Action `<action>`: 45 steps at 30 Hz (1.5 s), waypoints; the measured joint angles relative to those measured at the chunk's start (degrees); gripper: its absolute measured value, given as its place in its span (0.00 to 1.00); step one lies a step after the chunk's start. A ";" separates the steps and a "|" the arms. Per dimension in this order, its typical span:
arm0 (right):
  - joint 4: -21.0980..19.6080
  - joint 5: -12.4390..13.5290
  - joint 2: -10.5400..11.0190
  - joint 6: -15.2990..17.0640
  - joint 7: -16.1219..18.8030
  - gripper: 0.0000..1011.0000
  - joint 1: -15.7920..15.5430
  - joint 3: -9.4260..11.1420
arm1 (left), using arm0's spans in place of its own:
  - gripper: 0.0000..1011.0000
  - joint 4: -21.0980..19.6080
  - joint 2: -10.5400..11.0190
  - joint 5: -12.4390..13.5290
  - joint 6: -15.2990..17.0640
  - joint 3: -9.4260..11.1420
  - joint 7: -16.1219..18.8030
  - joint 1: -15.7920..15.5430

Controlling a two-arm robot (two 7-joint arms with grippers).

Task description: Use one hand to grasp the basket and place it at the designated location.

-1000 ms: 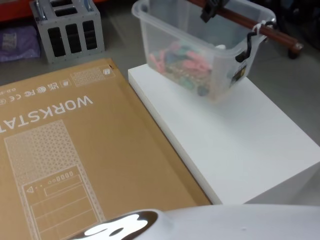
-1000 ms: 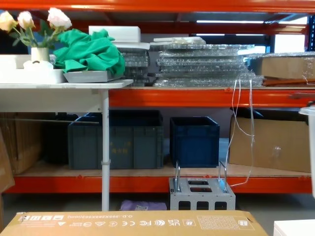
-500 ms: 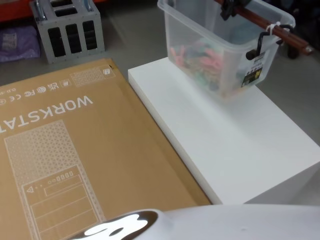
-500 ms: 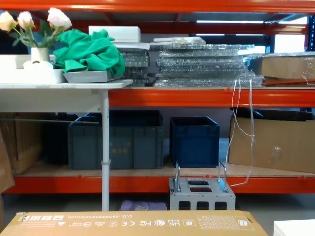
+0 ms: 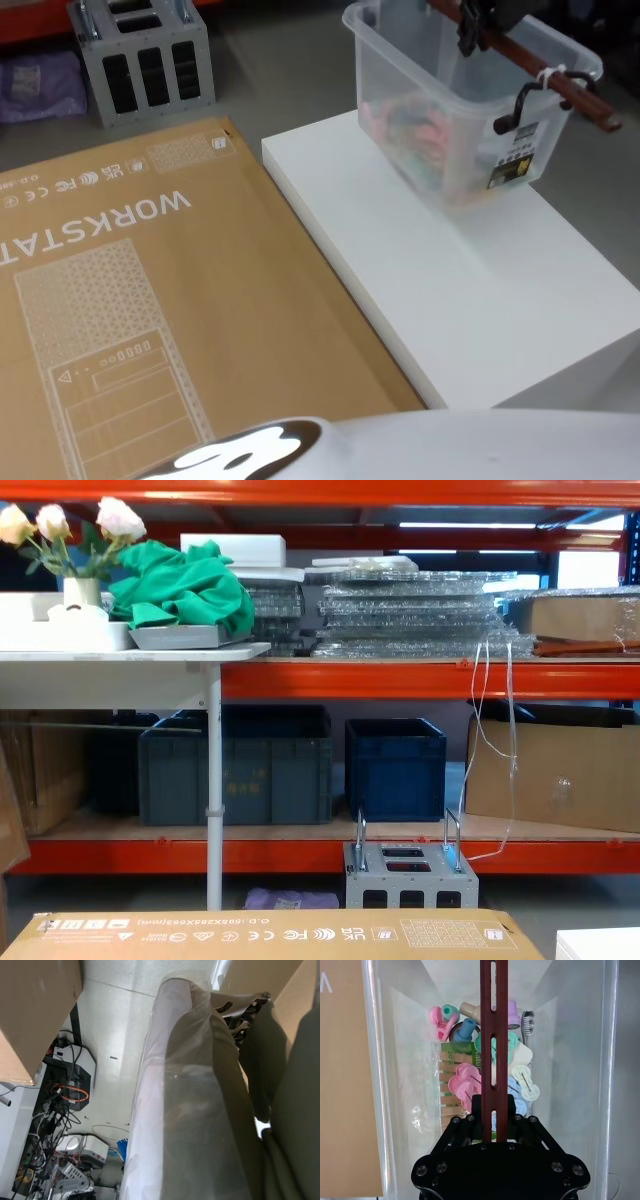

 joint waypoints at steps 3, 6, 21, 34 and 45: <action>-0.31 -0.20 0.00 0.77 -0.92 0.23 -0.94 0.32 | 0.00 0.00 0.00 0.00 0.00 0.00 0.00 0.00; -0.52 -0.67 -0.21 1.50 -1.54 0.23 -1.69 0.43 | 0.00 0.00 0.00 0.00 0.00 0.00 0.00 0.00; -1.26 -2.56 -1.84 3.79 -2.24 0.23 -4.75 0.77 | 0.00 0.00 0.00 0.00 0.00 0.00 0.00 0.00; -0.64 -2.90 -2.34 3.37 -0.55 0.23 -6.29 1.73 | 0.00 0.00 0.00 0.00 0.00 0.00 0.00 0.00; 1.47 -2.56 -3.33 0.30 2.30 0.23 -6.91 1.68 | 0.00 0.00 0.00 0.00 0.00 0.00 0.00 0.00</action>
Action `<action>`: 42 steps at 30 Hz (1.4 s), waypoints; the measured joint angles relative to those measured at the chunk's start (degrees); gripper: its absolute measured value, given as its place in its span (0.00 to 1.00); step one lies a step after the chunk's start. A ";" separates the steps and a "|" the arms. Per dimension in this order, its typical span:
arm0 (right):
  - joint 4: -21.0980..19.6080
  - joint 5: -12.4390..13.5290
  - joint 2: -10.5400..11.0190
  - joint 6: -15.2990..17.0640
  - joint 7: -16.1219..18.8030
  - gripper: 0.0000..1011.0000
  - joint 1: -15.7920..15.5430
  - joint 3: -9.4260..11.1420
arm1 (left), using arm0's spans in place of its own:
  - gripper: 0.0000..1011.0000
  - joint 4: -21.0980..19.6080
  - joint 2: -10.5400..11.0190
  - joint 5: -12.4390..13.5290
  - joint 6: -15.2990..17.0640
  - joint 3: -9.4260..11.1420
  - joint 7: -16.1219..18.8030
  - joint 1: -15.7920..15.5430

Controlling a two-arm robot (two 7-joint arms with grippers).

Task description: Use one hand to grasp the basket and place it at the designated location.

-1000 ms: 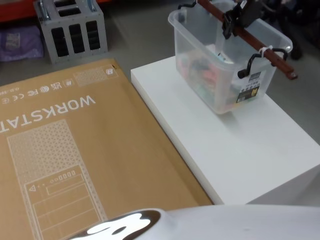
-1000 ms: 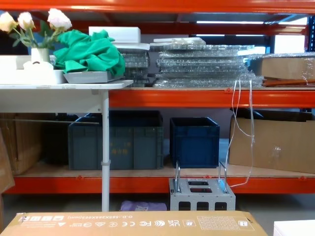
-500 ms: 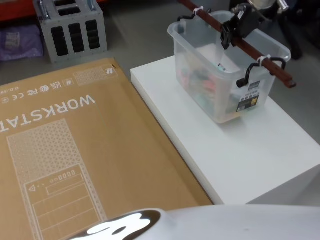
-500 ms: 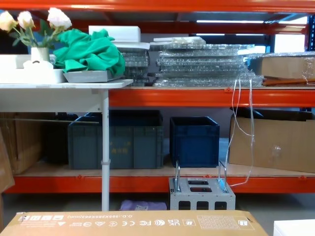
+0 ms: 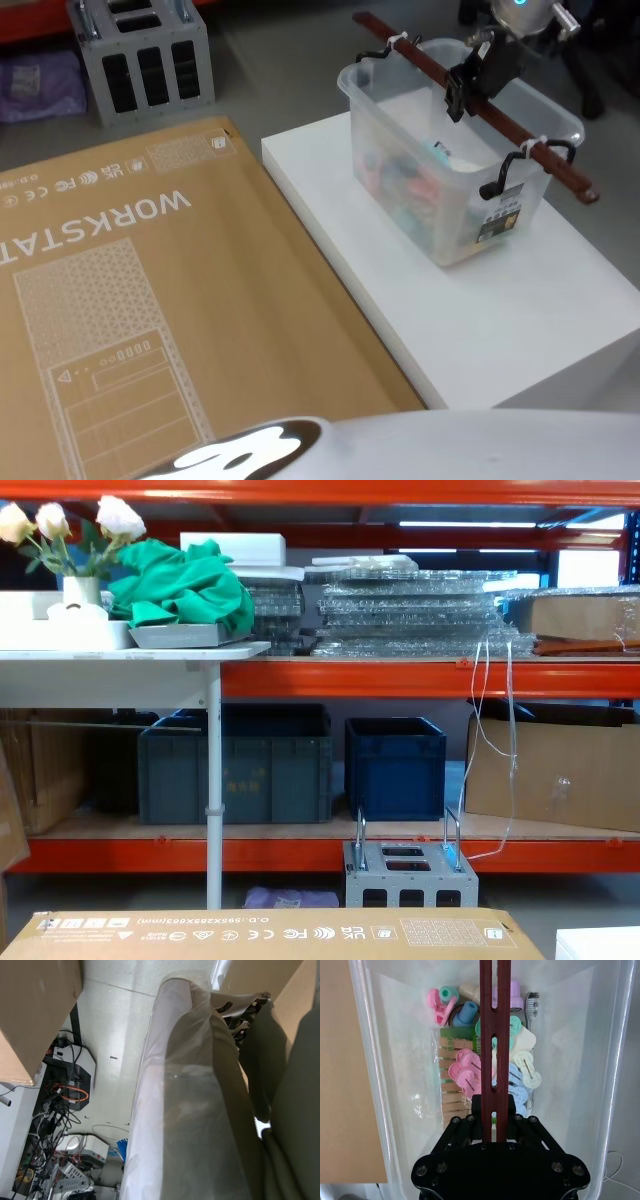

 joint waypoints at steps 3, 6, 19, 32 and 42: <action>0.33 0.03 -0.21 -0.49 0.33 0.23 -0.02 -0.17 | 0.00 0.00 0.00 0.00 0.00 0.00 0.00 0.00; 0.58 0.03 -0.43 -0.77 0.49 0.23 -0.02 -0.29 | 0.00 0.00 0.00 0.00 0.00 0.00 0.00 0.00; 1.77 -0.05 -1.21 -1.12 0.79 0.50 0.80 -0.54 | 0.00 0.00 0.00 0.00 0.00 0.00 0.00 0.00; 0.20 0.89 0.41 -1.13 1.79 0.93 2.27 0.62 | 0.00 0.00 0.00 0.00 0.00 0.00 0.00 0.00; -4.40 2.86 3.79 -0.89 2.79 0.99 3.26 2.57 | 0.00 0.00 0.00 0.00 0.00 0.00 0.00 0.00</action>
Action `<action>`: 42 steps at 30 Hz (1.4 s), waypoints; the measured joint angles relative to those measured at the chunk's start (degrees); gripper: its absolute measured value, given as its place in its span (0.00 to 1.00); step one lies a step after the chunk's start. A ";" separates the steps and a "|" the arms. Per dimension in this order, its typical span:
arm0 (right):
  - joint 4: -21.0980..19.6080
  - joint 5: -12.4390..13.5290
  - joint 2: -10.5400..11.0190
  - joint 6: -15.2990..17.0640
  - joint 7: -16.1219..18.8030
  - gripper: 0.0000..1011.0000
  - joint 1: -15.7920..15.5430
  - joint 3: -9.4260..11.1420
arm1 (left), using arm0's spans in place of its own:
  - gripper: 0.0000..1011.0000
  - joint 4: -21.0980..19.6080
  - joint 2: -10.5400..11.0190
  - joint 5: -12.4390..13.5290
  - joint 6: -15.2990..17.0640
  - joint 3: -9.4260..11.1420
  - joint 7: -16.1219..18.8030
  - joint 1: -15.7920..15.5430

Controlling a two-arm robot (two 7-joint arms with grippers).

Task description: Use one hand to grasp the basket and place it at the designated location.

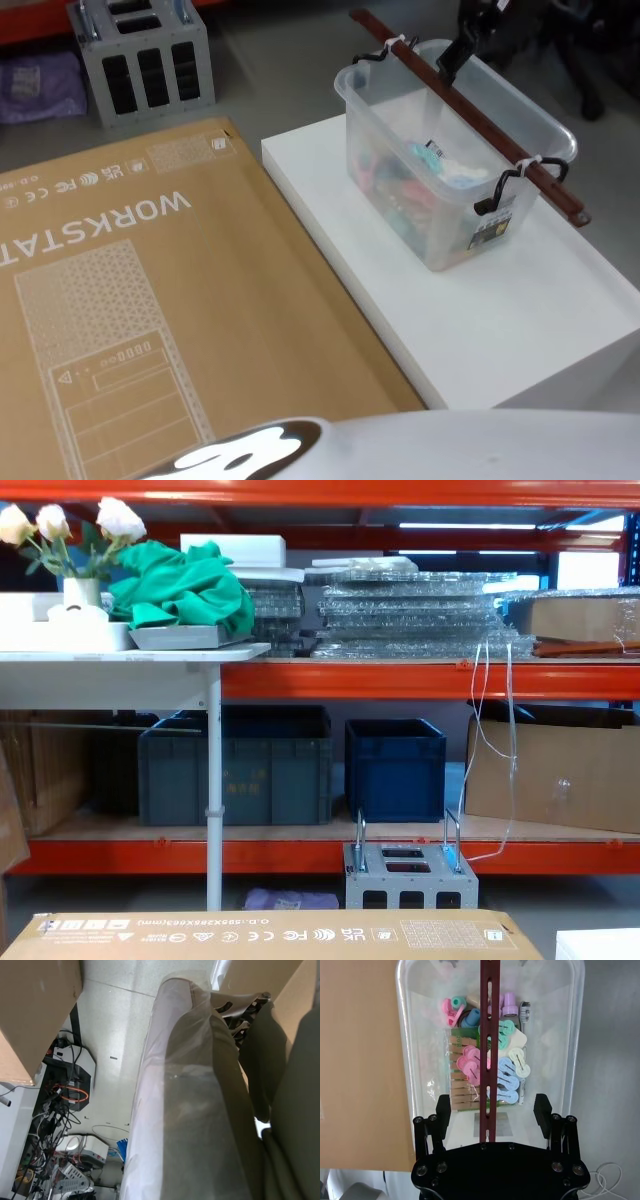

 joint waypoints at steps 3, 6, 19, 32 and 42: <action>-1.43 0.79 1.13 0.24 0.04 0.99 0.10 0.88 | 0.00 0.00 0.00 0.00 0.00 0.00 0.00 0.00; -2.45 1.40 2.00 0.51 -0.03 0.99 0.14 1.63 | 0.00 0.00 0.00 0.00 0.00 0.00 0.00 0.00; -3.23 1.84 2.49 0.44 -0.01 0.99 0.30 2.37 | 0.00 0.00 0.00 0.00 0.00 0.00 0.00 0.00; -3.21 1.85 2.51 0.37 -0.02 0.99 0.28 2.38 | 0.00 0.00 0.00 0.00 0.00 0.00 0.00 0.00; -3.17 1.87 2.51 0.37 -0.05 0.99 0.25 2.38 | 0.00 0.00 0.00 0.00 0.00 0.00 0.00 0.00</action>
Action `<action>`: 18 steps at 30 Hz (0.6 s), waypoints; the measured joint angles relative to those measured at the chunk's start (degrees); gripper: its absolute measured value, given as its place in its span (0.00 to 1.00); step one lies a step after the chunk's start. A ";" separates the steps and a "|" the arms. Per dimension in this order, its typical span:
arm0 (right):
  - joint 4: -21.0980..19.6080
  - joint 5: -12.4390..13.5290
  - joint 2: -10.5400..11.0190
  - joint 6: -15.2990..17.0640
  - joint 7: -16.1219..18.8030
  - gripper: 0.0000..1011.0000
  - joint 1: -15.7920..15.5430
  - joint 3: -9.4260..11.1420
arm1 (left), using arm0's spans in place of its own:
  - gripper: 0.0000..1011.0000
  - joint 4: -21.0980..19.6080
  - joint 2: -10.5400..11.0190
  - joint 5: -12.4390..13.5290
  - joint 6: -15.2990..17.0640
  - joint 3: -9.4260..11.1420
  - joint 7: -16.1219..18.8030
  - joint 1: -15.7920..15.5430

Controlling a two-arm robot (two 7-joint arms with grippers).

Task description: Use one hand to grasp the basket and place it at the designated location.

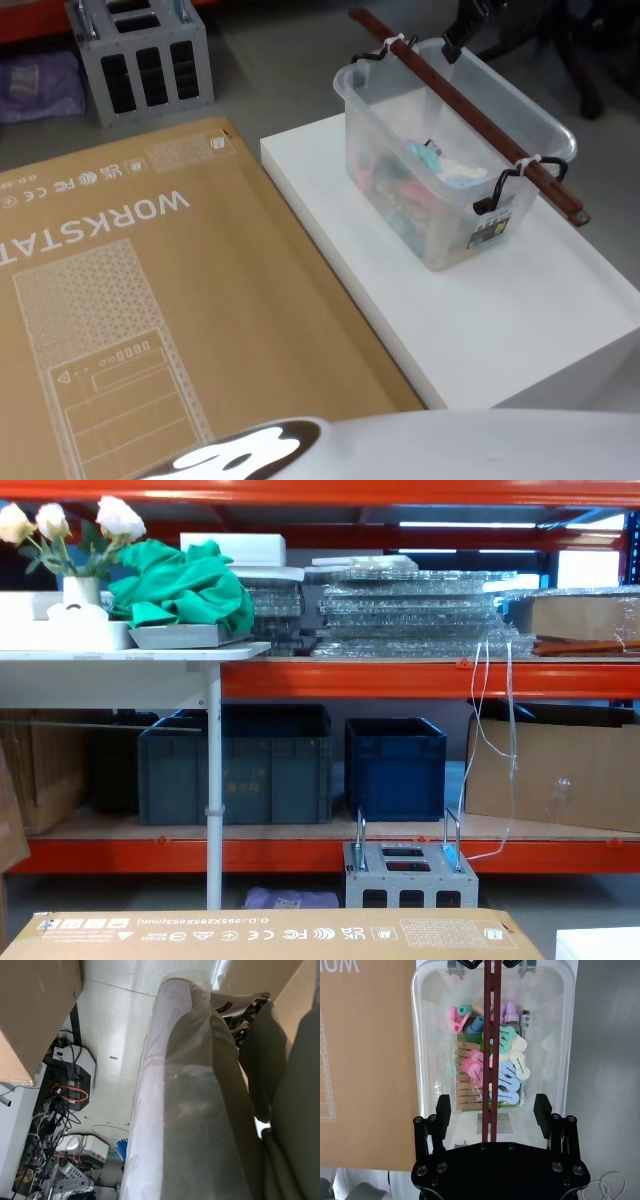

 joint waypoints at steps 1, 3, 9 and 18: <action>0.00 0.00 0.00 0.00 0.00 0.99 0.00 0.00 | 0.00 0.00 0.00 0.00 0.00 0.00 0.00 0.00; 0.00 0.00 0.00 0.00 -0.01 0.99 0.00 0.00 | 0.00 0.00 0.00 0.00 0.00 0.00 0.00 0.00; 0.00 0.00 0.00 0.00 -0.02 0.99 0.00 0.00 | 0.00 0.00 0.00 0.00 0.00 0.00 0.00 0.00; 0.00 0.01 0.00 0.00 -0.02 0.99 0.00 0.00 | 0.00 0.00 0.00 0.00 0.00 0.00 0.00 0.00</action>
